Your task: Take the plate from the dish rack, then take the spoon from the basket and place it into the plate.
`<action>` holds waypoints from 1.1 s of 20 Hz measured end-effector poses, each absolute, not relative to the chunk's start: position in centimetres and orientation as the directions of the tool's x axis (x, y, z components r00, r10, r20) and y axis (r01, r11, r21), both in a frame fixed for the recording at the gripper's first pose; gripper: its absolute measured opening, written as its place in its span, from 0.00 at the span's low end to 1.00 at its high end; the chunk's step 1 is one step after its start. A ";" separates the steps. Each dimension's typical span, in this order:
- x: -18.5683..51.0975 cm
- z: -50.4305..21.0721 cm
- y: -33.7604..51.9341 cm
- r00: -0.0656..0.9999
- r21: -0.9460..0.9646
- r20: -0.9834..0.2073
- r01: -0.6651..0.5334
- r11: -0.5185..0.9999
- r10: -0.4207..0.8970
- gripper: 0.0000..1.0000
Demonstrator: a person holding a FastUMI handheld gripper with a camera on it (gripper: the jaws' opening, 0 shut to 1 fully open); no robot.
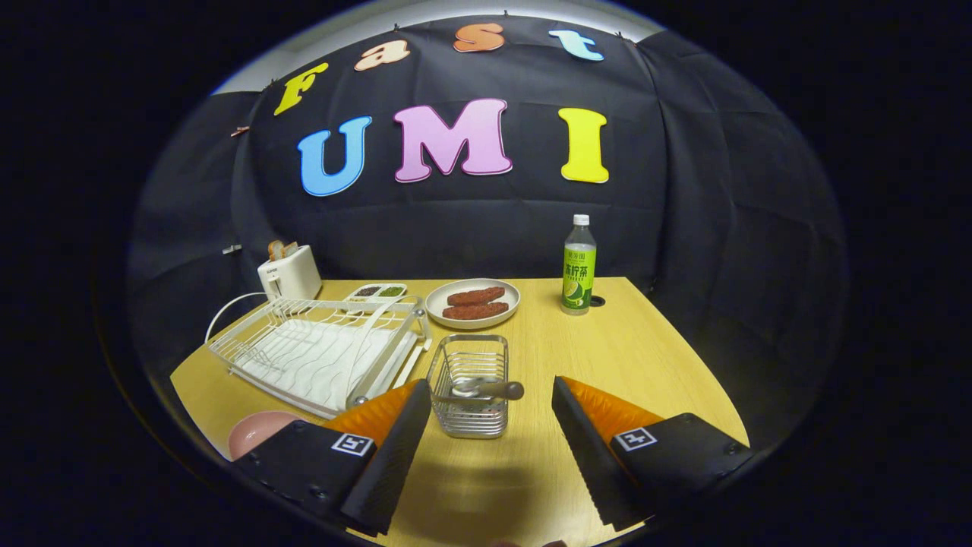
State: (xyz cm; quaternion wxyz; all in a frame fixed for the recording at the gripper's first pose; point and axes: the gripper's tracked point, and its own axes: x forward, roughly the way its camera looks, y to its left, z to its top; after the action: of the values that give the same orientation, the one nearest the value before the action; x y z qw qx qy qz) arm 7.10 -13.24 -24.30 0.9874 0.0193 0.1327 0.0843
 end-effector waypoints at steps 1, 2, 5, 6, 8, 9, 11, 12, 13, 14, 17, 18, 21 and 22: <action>7.7 -24.5 -13.2 0.954 0.057 -0.243 -0.164 0.985 0.173 0.99; 8.1 -24.7 -13.1 0.957 0.060 -0.230 -0.168 0.984 0.178 0.98; 9.3 -25.5 -12.4 0.960 0.096 -0.200 -0.179 0.979 0.196 0.98; 9.9 -26.0 -12.2 0.960 0.105 -0.197 -0.182 0.978 0.200 0.98; 10.6 -26.2 -12.1 0.965 0.108 -0.176 -0.179 0.978 0.196 0.89; 11.0 -26.1 -12.1 0.967 0.111 -0.163 -0.181 0.977 0.198 0.84; 11.5 -25.5 -11.5 0.969 0.120 -0.130 -0.195 0.973 0.210 0.72; 11.6 -25.6 -11.4 0.969 0.118 -0.125 -0.199 0.973 0.214 0.70; 11.8 -25.9 -11.3 0.967 0.117 -0.131 -0.205 0.972 0.219 0.69; 11.9 -26.4 -11.0 0.964 0.115 -0.142 -0.211 0.971 0.227 0.69; 12.3 -26.7 -11.0 0.966 0.087 -0.139 -0.206 0.975 0.216 0.70; 12.3 -26.4 -11.2 0.970 0.079 -0.127 -0.197 0.977 0.206 0.62; 12.6 -26.5 -11.8 0.977 0.069 -0.124 -0.164 0.984 0.171 0.43; 12.7 -26.4 -12.1 0.979 0.062 -0.124 -0.158 0.986 0.164 0.41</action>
State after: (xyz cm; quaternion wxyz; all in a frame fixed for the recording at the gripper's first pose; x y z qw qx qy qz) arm 12.71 -12.10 -26.45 0.9943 0.0261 0.0647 0.0810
